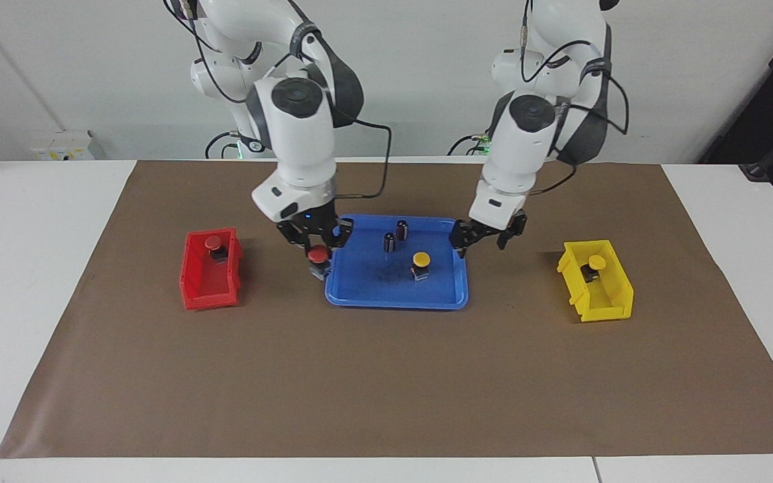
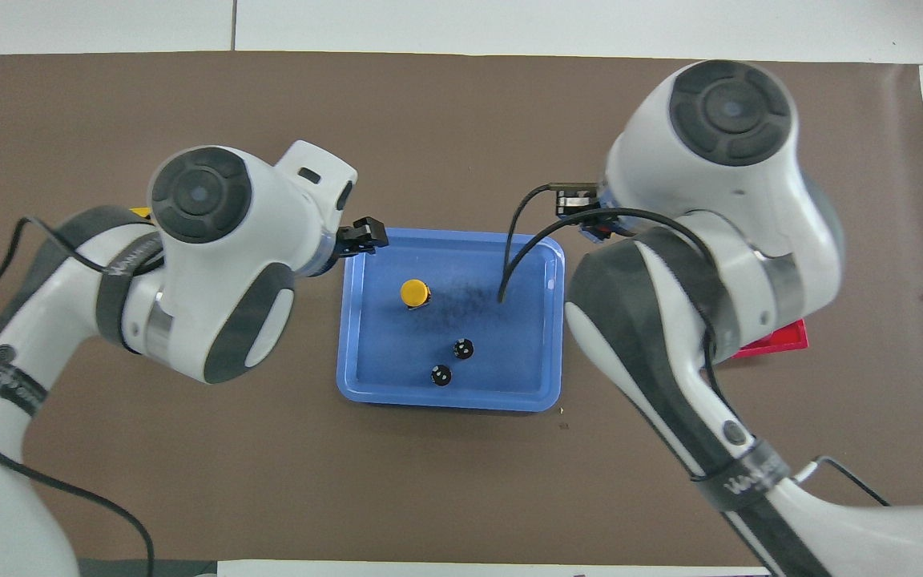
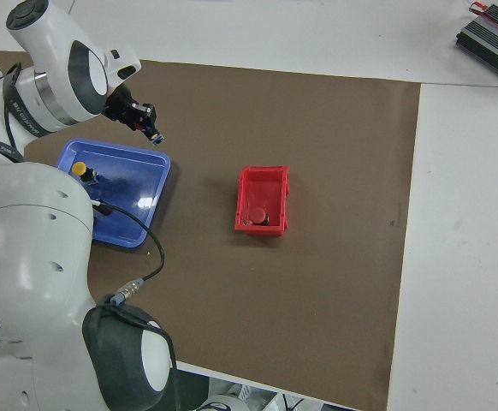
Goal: Sort red and yellow buttons by color
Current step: 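Drop the red button into the red bin while the left gripper grasps yellow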
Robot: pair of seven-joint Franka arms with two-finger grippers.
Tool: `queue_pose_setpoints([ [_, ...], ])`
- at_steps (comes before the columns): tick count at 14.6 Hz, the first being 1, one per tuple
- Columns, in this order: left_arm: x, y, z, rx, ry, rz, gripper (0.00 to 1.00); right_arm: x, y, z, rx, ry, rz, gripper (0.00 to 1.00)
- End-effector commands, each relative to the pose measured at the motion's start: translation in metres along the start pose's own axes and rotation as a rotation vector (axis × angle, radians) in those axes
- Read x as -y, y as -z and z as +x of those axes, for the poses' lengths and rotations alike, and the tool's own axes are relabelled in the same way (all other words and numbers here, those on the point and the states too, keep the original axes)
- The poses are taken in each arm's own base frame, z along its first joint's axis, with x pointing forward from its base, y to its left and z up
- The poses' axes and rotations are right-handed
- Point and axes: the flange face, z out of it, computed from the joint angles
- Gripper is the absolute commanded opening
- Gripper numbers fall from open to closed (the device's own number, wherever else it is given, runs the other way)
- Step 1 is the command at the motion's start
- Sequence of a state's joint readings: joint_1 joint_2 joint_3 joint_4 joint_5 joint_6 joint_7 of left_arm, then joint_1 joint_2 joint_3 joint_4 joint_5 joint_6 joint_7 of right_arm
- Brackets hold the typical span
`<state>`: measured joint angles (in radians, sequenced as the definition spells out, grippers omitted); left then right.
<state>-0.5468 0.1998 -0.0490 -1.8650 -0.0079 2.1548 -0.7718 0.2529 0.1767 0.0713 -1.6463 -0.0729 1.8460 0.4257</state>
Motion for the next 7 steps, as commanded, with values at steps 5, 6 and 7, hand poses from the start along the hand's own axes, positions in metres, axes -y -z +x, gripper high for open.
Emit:
queue_pose_setpoints([
  [5,-0.048,-0.074,-0.051,0.056,-0.017,0.054,0.96,-0.152,-0.031,0.008,0.033,0.13,0.015,0.22],
  [6,-0.049,-0.077,-0.058,0.063,-0.02,0.06,0.84,-0.162,-0.039,0.002,0.022,0.143,0.015,0.22],
  [7,-0.05,-0.077,-0.058,0.064,0.026,0.064,0.01,-0.165,-0.051,-0.005,0.009,0.143,0.015,0.22],
])
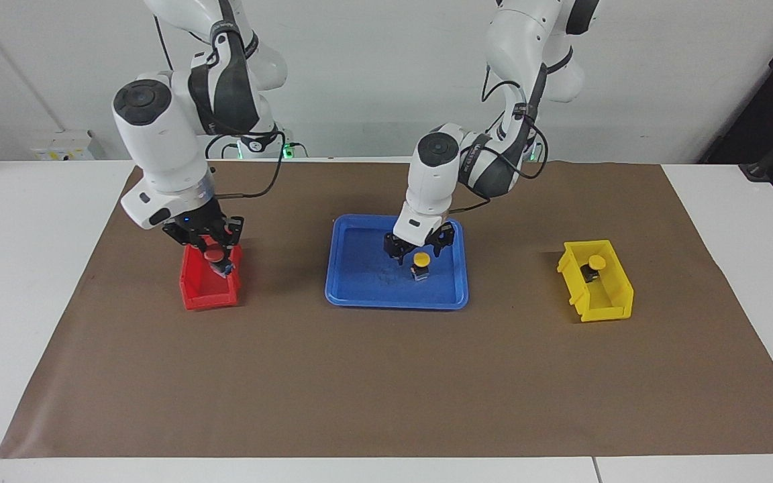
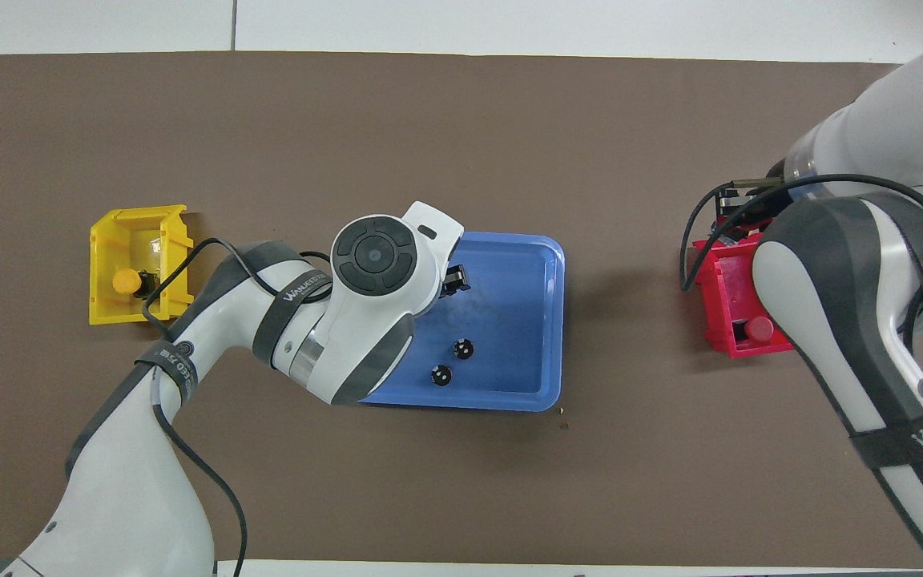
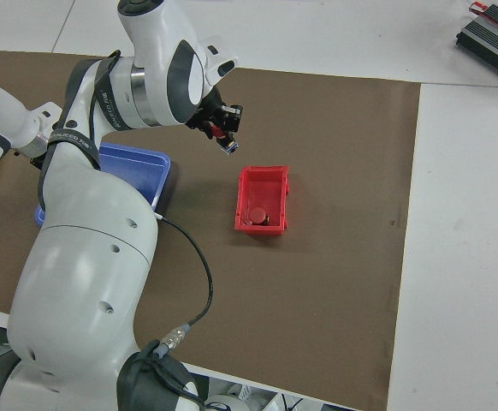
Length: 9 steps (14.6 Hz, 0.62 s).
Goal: Sort red and yellow buttons by color
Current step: 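Drop the red button into the red bin while the left gripper grasps yellow, then carry the yellow button with the left gripper to the yellow bin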
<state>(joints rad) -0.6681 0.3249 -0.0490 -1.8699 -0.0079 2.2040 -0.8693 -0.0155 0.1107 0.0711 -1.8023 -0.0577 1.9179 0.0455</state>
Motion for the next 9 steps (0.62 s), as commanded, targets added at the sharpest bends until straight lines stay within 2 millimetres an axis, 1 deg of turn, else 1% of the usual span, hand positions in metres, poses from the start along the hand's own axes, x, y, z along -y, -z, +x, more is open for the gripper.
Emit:
queue_pose_setpoints([
  [1,0.002,0.002,-0.001,-0.012,0.076,-0.006,0.01,-0.004,-0.029,-0.03,-0.043,0.038,0.012,0.22],
  [2,0.003,0.005,0.004,-0.016,0.079,-0.009,0.01,-0.011,-0.041,-0.039,-0.05,0.033,0.018,0.22],
  [3,0.003,0.008,0.006,-0.015,0.083,-0.01,0.01,-0.017,-0.047,-0.045,-0.049,0.033,0.039,0.22],
  [4,0.004,0.018,0.01,-0.018,0.088,-0.011,0.01,-0.02,-0.052,-0.048,-0.039,0.073,0.042,0.22],
  [5,0.008,0.041,0.018,-0.013,0.101,-0.004,0.01,-0.031,-0.058,-0.054,-0.03,0.081,0.042,0.22],
  [6,0.018,0.073,0.032,-0.009,0.126,0.004,0.01,-0.039,-0.062,-0.059,-0.026,0.073,0.041,0.22],
  [7,0.029,0.101,0.042,-0.001,0.135,0.015,0.01,-0.038,-0.067,-0.062,-0.019,0.075,0.042,0.22],
  [8,0.044,0.127,0.047,-0.002,0.138,0.015,0.01,-0.037,-0.068,-0.065,-0.028,0.073,0.04,0.22],
  [9,0.066,0.142,0.056,0.006,0.136,0.024,0.01,-0.037,-0.073,-0.067,-0.036,0.073,0.04,0.22],
])
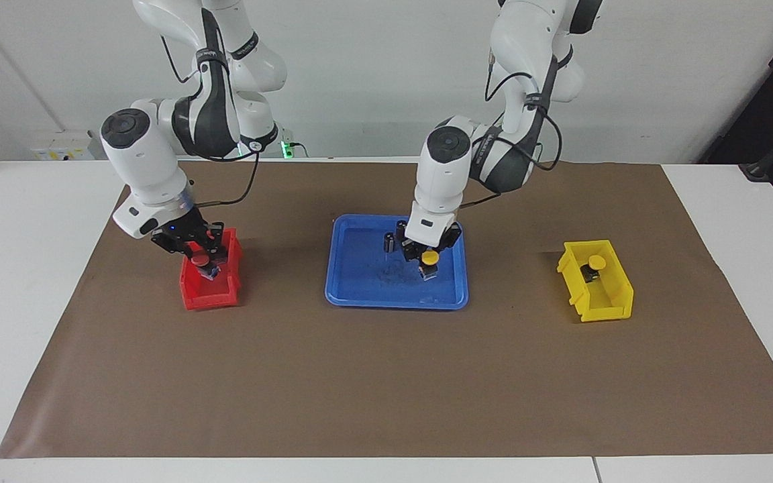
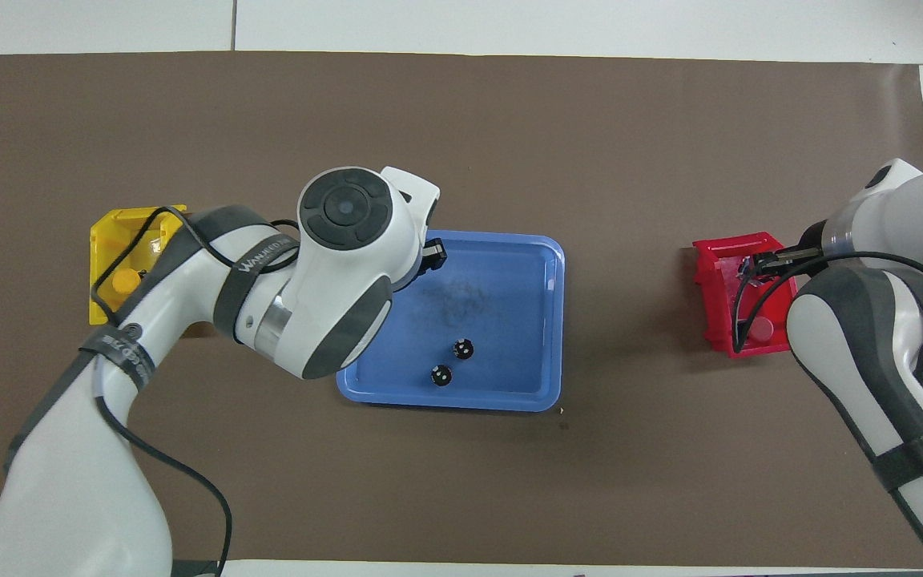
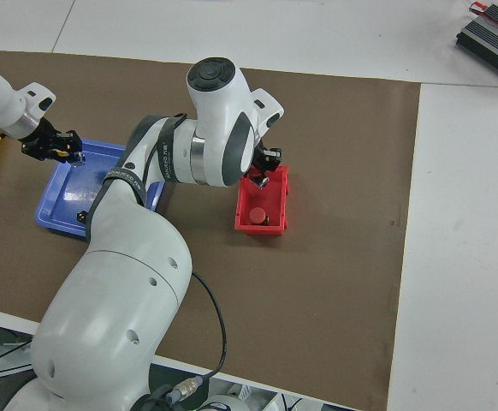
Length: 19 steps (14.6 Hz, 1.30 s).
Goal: Sort red and yellow buttons by color
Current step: 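Carry the yellow button with the left gripper to the yellow bin, then release the yellow button into the yellow bin while the right gripper withdraws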
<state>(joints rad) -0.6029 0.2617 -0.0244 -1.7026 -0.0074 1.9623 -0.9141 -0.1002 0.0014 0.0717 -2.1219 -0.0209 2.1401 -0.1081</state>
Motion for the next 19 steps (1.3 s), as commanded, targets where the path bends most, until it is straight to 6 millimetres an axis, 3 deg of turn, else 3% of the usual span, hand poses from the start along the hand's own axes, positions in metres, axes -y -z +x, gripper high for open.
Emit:
queue_pose_setpoints([
  [1,0.063,0.053,0.034,0.027,-0.017,0.031,0.01,0.003,-0.01,-0.015,-0.022,0.013,0.012,0.22],
  [5,0.218,0.062,0.138,0.061,-0.184,0.028,0.01,0.005,-0.035,-0.015,-0.037,0.017,0.014,0.22],
  [8,0.303,0.046,0.179,0.022,-0.26,0.005,0.01,0.006,-0.042,-0.015,-0.056,0.018,0.012,0.22],
  [9,0.313,0.035,0.184,-0.001,-0.27,0.0,0.01,0.006,-0.046,-0.016,-0.05,0.019,0.012,0.22],
  [14,0.318,-0.006,0.181,-0.009,-0.387,-0.001,0.01,0.003,-0.07,-0.013,-0.038,0.018,0.018,0.28],
  [17,0.319,-0.023,0.179,-0.029,-0.387,-0.003,0.01,0.004,-0.064,-0.009,-0.041,0.024,0.017,0.79],
  [19,0.328,-0.025,0.184,-0.04,-0.368,-0.004,0.01,0.003,-0.048,0.002,-0.038,0.023,0.017,0.98],
])
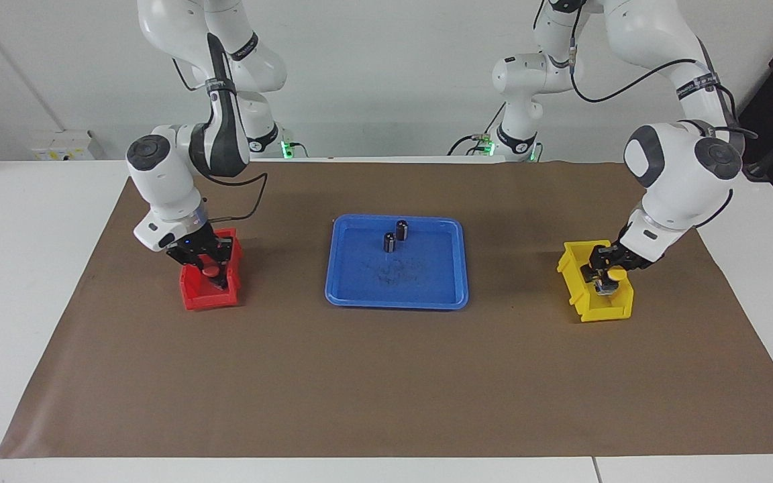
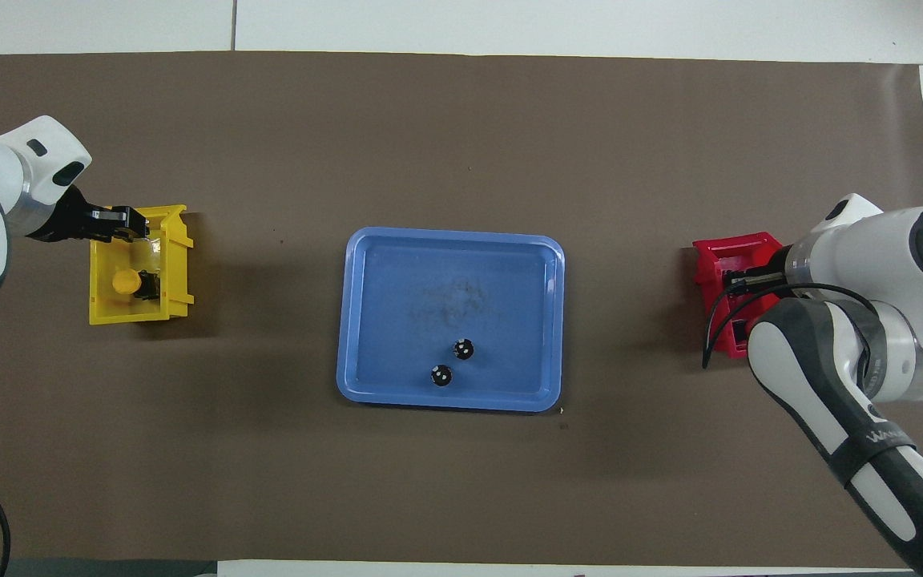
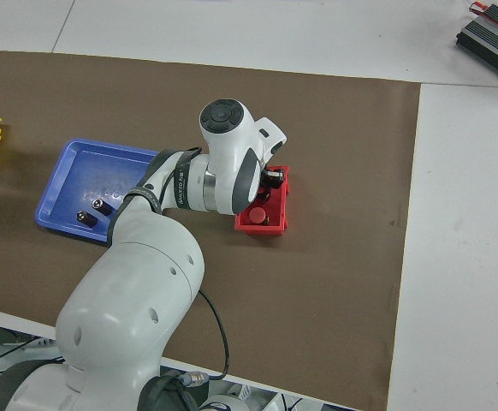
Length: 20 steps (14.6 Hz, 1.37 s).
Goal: Sort red and yellow buttons by color
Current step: 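Release the yellow button into the yellow bin while the right gripper withdraws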
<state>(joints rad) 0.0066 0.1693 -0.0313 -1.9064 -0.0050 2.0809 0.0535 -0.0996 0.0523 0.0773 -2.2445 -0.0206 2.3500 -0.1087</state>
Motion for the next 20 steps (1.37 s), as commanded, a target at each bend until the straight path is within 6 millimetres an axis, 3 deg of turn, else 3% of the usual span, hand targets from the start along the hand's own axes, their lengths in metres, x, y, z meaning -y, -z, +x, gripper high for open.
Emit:
queue_pose_setpoints([
  [1,0.01,-0.009,-0.002,-0.021,-0.001,0.002,0.01,-0.004,0.027,0.016,0.004,0.014,0.015,1.0],
  [5,0.02,-0.029,0.0,-0.035,0.015,0.003,0.01,-0.008,0.109,0.039,0.021,0.01,0.013,1.0],
  [9,0.022,-0.045,-0.002,-0.05,0.02,0.004,0.02,-0.018,0.186,0.041,0.046,-0.007,0.006,1.0],
  [10,0.022,-0.045,-0.002,-0.053,0.023,0.004,0.25,-0.02,0.205,0.038,0.037,-0.011,0.001,1.0],
  [11,0.021,-0.044,-0.001,-0.056,0.024,0.004,0.61,-0.024,0.221,0.033,0.036,-0.019,-0.002,1.0],
  [13,0.016,-0.044,-0.001,-0.046,0.021,0.003,0.74,-0.043,0.253,0.026,0.049,-0.055,-0.003,1.0],
  [16,0.013,-0.04,-0.004,-0.012,0.019,0.0,0.79,-0.078,0.276,0.019,0.107,-0.119,0.005,1.0],
  [20,0.015,0.011,-0.002,0.011,0.022,-0.001,0.9,-0.082,0.277,0.012,0.127,-0.127,-0.02,1.0],
])
